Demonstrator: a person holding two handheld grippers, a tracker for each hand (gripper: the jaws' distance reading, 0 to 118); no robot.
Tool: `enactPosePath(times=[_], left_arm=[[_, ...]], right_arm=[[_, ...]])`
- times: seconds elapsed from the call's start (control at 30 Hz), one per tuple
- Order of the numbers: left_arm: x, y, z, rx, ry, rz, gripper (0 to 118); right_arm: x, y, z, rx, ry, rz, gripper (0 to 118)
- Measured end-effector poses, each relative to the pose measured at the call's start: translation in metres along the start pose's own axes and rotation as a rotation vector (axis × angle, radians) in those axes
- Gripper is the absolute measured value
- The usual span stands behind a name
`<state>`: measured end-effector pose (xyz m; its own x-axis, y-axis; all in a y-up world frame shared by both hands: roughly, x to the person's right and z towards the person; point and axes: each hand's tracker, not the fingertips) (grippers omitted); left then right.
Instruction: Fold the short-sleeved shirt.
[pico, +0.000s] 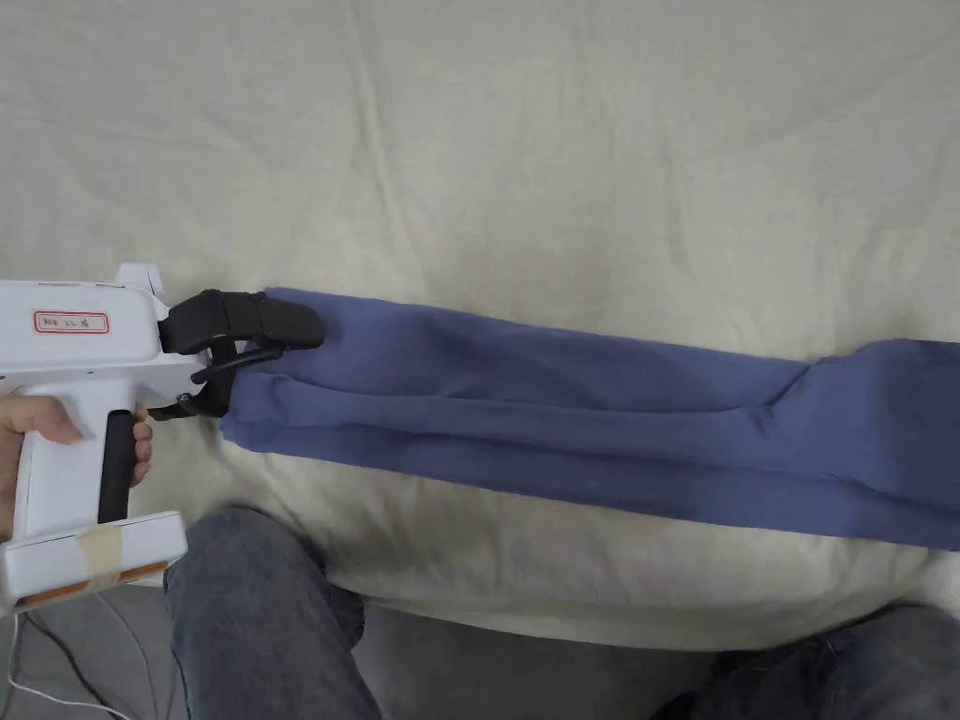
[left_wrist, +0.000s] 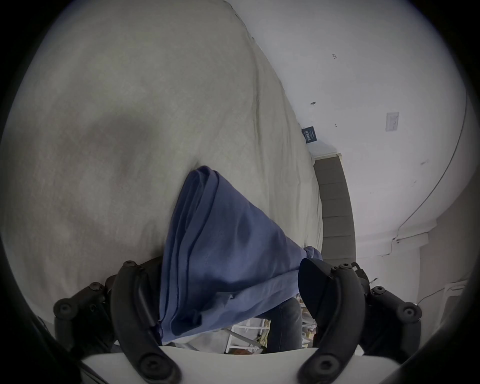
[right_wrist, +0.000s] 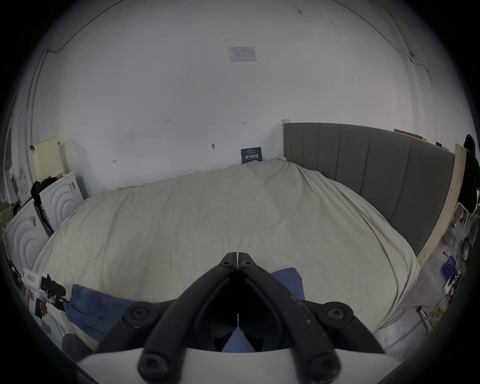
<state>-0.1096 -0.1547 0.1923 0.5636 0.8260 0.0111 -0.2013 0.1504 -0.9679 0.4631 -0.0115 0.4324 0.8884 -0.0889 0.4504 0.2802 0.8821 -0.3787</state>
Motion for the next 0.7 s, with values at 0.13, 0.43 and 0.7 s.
enactPosePath(times=[0.13,0.43,0.7], left_arm=[[-0.003,0.003,0.004,0.034,0.064,0.058,76],[0.022,0.000,-0.002,0.034,0.285,-0.021,7],[0.147,-0.037,0.019,0.125,0.451,-0.324,7]], right_arm=[[-0.002,-0.001,0.002,0.000,0.011,0.009,1],[-0.002,-0.002,0.005,0.006,0.034,0.005,1],[0.009,0.007,0.022,0.050,0.053,-0.018,1]])
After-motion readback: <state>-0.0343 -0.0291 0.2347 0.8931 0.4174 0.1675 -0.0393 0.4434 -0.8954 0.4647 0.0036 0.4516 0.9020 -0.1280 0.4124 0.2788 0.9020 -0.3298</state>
